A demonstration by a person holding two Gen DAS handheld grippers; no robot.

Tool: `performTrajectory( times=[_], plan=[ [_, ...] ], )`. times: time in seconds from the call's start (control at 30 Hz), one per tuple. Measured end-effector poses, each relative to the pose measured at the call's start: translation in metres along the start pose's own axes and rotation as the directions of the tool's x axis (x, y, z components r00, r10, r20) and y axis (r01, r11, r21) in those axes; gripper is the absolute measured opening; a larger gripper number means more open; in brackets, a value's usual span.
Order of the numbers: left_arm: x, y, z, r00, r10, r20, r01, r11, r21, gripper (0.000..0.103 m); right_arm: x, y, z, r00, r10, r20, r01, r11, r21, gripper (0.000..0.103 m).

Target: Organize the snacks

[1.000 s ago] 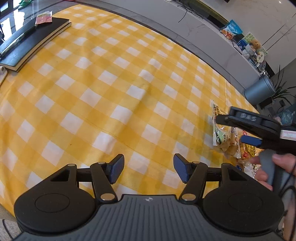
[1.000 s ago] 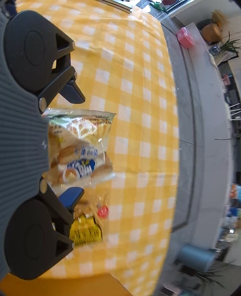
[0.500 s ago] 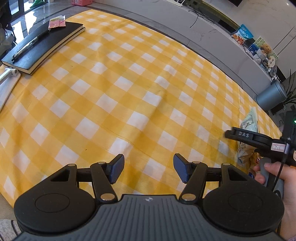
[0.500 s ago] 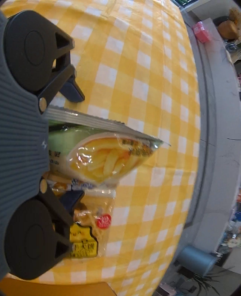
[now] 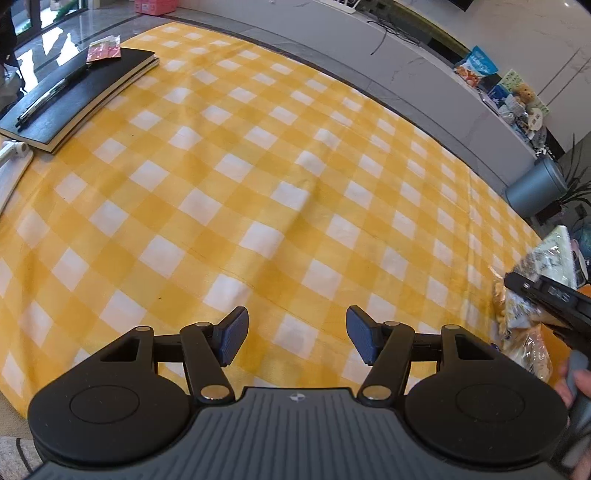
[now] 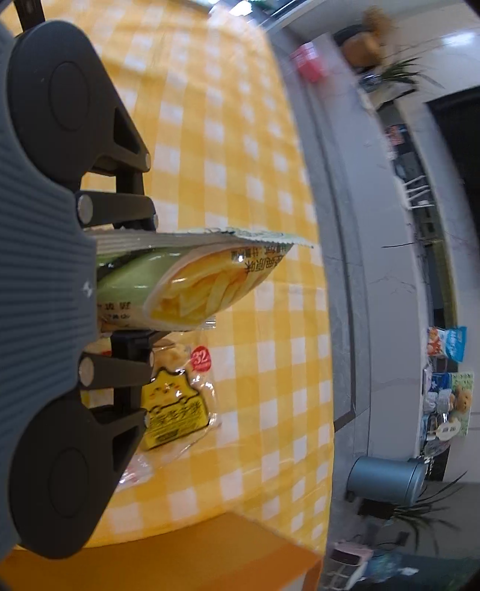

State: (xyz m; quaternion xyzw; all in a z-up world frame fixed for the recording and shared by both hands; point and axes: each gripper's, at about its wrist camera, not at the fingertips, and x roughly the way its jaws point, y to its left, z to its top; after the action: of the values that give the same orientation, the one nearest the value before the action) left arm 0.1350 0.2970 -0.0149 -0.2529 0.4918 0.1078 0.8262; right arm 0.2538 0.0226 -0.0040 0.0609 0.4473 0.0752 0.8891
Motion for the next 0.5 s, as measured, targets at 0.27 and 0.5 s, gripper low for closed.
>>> performTrajectory(
  times=[0.27, 0.5],
  plan=[
    [0.001, -0.006, -0.005, 1.0, 0.024, 0.008, -0.025, 0.998, 0.059, 0.072, -0.113, -0.035, -0.038, 0.992, 0.054, 0.112, -0.07, 0.987, 0.142, 0.035],
    [-0.006, -0.019, -0.012, 1.0, 0.003, 0.014, -0.005, 0.995, 0.096, 0.072, -0.145, -0.056, -0.084, 0.982, 0.09, 0.164, -0.117, 0.98, 0.16, 0.035]
  ],
)
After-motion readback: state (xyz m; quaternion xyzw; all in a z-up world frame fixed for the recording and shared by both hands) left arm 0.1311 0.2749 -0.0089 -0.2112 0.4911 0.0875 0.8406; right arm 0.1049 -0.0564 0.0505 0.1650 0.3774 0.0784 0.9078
